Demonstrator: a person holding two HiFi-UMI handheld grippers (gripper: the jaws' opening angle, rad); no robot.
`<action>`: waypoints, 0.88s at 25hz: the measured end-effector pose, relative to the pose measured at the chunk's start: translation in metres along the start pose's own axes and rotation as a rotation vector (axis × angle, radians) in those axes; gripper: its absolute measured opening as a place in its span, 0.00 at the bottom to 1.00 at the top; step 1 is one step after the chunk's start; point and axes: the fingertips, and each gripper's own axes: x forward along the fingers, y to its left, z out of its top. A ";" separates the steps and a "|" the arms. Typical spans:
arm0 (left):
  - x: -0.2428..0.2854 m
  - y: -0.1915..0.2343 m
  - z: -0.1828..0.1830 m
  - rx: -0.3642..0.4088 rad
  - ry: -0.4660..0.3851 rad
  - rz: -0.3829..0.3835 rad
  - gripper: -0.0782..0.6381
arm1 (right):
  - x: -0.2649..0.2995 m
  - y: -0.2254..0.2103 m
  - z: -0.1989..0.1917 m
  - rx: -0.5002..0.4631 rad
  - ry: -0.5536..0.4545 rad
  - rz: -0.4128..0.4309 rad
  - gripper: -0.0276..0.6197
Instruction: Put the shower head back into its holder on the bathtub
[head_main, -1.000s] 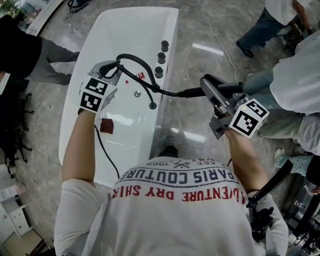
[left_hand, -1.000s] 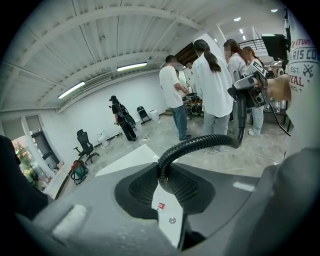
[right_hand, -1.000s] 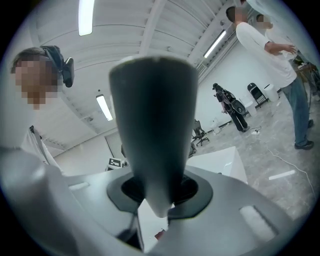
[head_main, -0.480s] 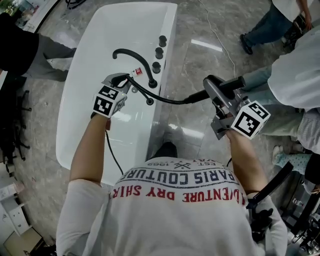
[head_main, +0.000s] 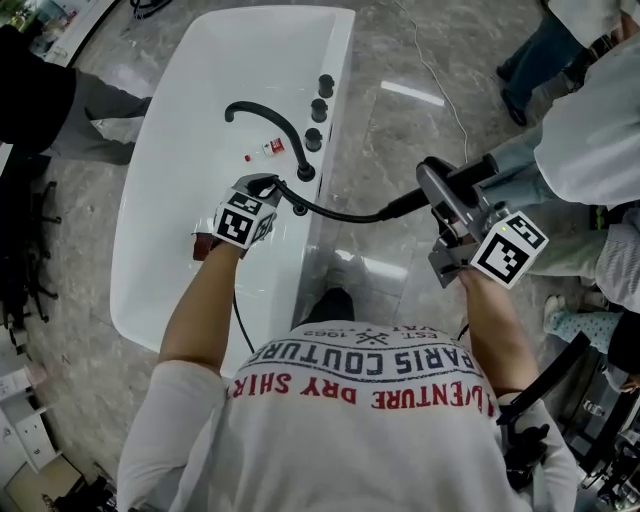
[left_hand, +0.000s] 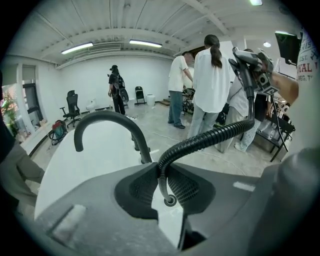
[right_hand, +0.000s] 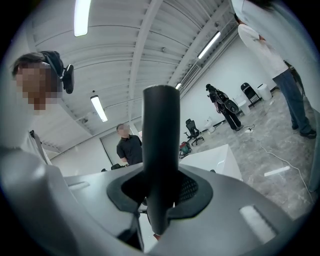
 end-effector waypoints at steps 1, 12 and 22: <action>0.004 -0.004 -0.004 -0.002 0.011 -0.010 0.20 | -0.001 0.000 0.002 -0.001 -0.001 -0.003 0.20; 0.046 -0.025 -0.084 0.016 0.084 -0.071 0.20 | 0.012 -0.005 -0.010 -0.009 -0.004 -0.028 0.20; 0.073 -0.054 -0.114 0.062 0.168 -0.100 0.23 | 0.016 -0.011 -0.012 -0.008 0.016 -0.024 0.20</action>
